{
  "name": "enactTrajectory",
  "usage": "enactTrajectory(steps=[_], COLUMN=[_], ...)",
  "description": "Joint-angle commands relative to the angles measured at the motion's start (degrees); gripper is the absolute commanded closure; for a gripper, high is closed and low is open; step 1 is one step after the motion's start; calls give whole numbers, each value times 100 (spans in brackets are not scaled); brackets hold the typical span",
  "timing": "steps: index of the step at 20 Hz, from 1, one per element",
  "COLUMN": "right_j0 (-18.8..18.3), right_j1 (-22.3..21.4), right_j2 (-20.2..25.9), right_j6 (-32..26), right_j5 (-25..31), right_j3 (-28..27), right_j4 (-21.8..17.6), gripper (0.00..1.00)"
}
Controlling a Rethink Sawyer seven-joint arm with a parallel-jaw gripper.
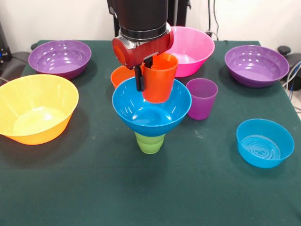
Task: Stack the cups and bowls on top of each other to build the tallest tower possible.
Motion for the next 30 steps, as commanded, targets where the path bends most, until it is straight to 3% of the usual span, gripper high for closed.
enactTrajectory(steps=[1, 30], right_j0=[56, -44], right_j1=[159, 242], right_j2=[254, 465], right_j6=[-841, -580], right_j5=[63, -272], right_j3=[-259, -221], right_j4=[-670, -876], gripper=[100, 100])
